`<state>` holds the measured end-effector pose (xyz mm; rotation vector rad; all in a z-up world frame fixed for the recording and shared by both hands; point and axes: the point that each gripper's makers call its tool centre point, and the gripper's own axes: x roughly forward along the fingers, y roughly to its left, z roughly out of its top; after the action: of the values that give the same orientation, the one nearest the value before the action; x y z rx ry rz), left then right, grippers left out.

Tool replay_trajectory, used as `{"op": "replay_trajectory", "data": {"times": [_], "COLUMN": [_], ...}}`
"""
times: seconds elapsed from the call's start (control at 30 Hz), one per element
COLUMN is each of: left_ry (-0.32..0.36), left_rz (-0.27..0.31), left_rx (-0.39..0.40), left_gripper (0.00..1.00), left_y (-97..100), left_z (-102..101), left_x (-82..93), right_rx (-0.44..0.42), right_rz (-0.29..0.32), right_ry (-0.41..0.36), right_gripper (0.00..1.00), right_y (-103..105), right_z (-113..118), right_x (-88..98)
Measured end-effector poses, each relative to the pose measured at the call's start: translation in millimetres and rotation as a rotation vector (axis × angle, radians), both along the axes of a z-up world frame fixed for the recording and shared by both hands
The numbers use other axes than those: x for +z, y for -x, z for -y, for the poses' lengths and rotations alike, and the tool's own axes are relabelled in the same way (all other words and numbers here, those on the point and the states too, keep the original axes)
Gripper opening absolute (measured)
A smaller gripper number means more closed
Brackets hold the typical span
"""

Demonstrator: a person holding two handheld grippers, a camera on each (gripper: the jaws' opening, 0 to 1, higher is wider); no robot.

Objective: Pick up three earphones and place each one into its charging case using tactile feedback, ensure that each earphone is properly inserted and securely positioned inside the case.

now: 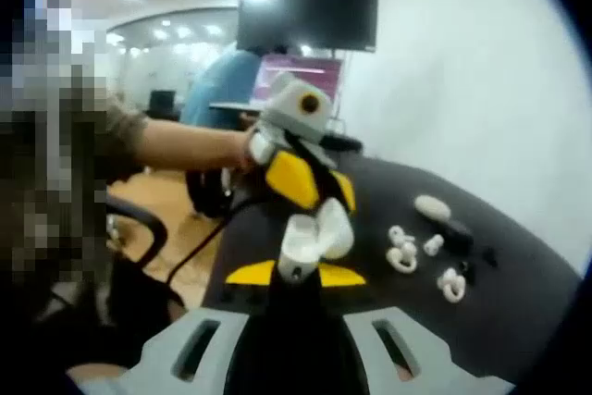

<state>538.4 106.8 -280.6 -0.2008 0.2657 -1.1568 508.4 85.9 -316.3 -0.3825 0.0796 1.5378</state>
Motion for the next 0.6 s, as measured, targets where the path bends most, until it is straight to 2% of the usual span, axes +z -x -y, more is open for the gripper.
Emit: {"op": "replay_trajectory", "data": {"times": [0.13,0.17,0.2,0.3,0.37,0.4,0.43,0.5,0.6], "left_ry": [-0.001,0.018,0.04,0.163,0.238,0.232,0.18,0.021,-0.295], "left_rz": [0.009,0.013,0.015,0.027,0.006,0.022,0.063,0.152,0.256], "left_rx": [-0.005,-0.003,0.002,0.06,0.103,0.13,0.163,0.219,0.233], "left_gripper": [0.14,0.16,0.17,0.2,0.25,0.27,0.28,0.27,0.18], "left_y": [-0.1,0.0,-0.8,-12.7,-23.3,-29.5,-36.7,-50.2,-66.6], "left_z": [0.2,-1.0,-2.2,-16.5,-29.6,-36.2,-42.4,-51.2,-58.8], "left_x": [0.8,4.3,8.2,30.3,42.9,46.7,47.7,45.4,28.2], "right_rx": [-0.002,-0.002,-0.002,-0.003,-0.004,-0.003,-0.003,-0.003,-0.003], "right_rz": [-0.019,-0.022,-0.024,-0.026,-0.035,-0.038,-0.04,-0.042,-0.043], "right_ry": [0.0,0.0,-0.001,-0.002,-0.002,-0.002,-0.003,-0.004,-0.005], "right_gripper": [0.17,0.17,0.17,0.17,0.17,0.17,0.17,0.17,0.17], "right_y": [-0.3,-0.2,-0.4,-0.3,-0.1,-0.1,-0.1,0.2,0.5], "right_z": [0.3,0.3,0.3,0.7,0.8,0.7,0.8,0.9,1.1], "right_x": [0.1,0.1,0.0,0.0,-0.2,-0.3,-0.3,-0.4,-0.4]}}
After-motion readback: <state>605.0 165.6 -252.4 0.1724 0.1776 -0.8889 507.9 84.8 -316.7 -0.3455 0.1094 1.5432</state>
